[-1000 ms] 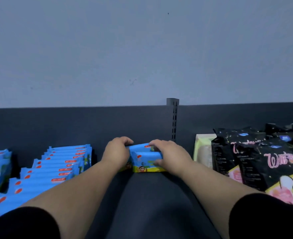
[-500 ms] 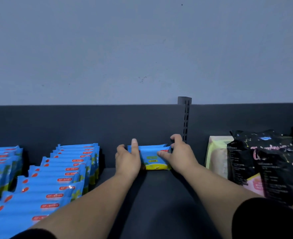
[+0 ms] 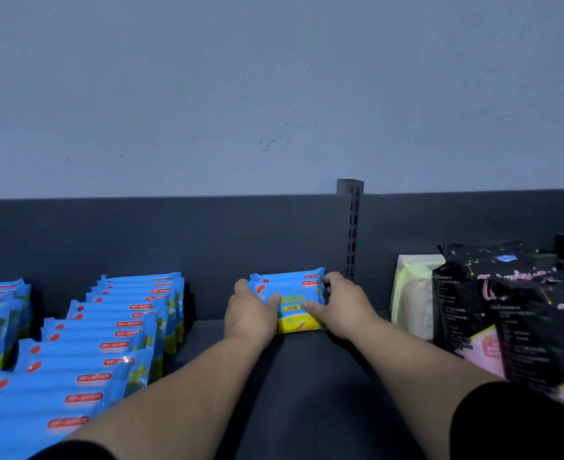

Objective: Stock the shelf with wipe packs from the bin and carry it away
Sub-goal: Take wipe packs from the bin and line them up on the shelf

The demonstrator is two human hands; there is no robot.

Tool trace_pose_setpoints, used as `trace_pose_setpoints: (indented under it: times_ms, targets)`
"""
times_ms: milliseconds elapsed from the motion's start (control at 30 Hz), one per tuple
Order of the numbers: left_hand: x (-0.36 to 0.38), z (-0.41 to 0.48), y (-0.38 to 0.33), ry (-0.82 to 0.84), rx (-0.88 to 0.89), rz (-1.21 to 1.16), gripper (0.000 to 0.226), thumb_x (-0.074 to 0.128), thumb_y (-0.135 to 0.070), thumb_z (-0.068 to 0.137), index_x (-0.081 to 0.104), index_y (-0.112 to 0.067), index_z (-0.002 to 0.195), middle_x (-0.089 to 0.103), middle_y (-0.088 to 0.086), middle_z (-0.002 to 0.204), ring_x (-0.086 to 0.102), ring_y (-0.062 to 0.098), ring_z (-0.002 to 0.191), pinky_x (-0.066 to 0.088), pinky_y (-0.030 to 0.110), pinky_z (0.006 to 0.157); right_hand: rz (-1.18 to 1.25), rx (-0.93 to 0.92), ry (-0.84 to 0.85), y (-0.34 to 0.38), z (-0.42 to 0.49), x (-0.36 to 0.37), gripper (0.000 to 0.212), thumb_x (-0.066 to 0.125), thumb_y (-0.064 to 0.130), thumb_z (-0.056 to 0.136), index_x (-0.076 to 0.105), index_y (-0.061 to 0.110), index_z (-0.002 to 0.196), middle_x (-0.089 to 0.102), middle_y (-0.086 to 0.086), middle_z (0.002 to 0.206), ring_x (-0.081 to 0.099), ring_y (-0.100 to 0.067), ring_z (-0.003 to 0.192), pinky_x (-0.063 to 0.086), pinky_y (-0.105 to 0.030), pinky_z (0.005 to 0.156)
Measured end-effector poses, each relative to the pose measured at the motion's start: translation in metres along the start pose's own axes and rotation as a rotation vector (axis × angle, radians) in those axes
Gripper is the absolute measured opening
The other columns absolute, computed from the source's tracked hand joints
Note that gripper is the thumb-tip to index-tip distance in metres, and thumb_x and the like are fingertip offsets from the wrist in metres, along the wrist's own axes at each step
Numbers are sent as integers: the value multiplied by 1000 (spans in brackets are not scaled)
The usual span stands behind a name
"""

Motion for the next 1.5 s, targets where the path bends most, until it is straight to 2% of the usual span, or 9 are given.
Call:
trace_pose_setpoints:
  times_ms: [67,133,267,367,600,700,833,1100,1500]
  targets:
    - [-3,-3,-2,-13,21,59,56,56,-37,92,32,-14,136,51,8,127,52,26,112,38,28,80,14,-23,-4,1,-2,2,63,73,39,81,42,18,133,53,-1,126,51,-17,115,46,-30,93]
    - [-4,-5,-4,-1,37,48,57,56,-36,93,30,-13,138,49,9,128,51,25,112,35,26,78,35,-29,8,1,-4,5,62,73,36,82,41,20,132,54,0,124,52,-17,113,47,-31,92]
    - [0,-9,-6,40,89,42,74,58,-35,92,15,-17,149,41,10,137,45,24,122,36,28,89,33,-11,34,-3,-7,5,60,72,40,81,41,22,129,61,0,109,58,-16,98,48,-29,78]
    - [4,-13,-9,70,139,54,84,61,-30,91,4,-20,152,33,10,141,43,21,124,35,26,94,26,-10,13,-5,-11,2,61,71,42,81,40,21,128,61,0,105,58,-16,94,45,-27,73]
    - [3,-16,-22,77,252,129,85,64,-24,90,7,-22,152,24,6,145,42,19,126,34,26,101,-1,-60,-35,8,-19,-3,65,72,32,82,37,21,136,50,-5,122,50,-18,109,43,-28,87]
    - [1,-22,-23,68,269,237,85,63,-32,90,5,-23,152,11,5,154,28,24,137,30,32,109,-34,-63,-43,10,-29,-8,67,71,32,82,35,23,137,47,-5,127,51,-20,111,44,-30,88]
    - [1,-38,-31,61,330,477,81,50,-49,93,0,-24,152,-3,8,158,8,29,144,19,38,116,-120,-63,-72,15,-47,-23,69,67,38,85,30,22,141,41,-5,136,52,-23,117,45,-33,92]
    - [0,-81,-44,197,458,587,75,39,-55,94,-1,-27,152,-6,5,159,2,29,146,13,44,118,-292,-27,-182,28,-110,-60,69,56,49,90,25,24,146,34,0,146,42,-21,130,44,-36,98]
    - [34,-230,-101,342,913,479,71,36,-57,94,7,-24,151,5,7,159,10,30,144,15,42,117,-520,240,-428,-22,-282,-136,64,56,47,89,34,22,143,35,0,145,37,-22,132,38,-38,104]
Point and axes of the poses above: each hand's wrist, its own z-axis towards the middle knuckle, its own x-axis out of the palm, y = z × x, the point moved 10 cm from there along z, towards the middle knuckle
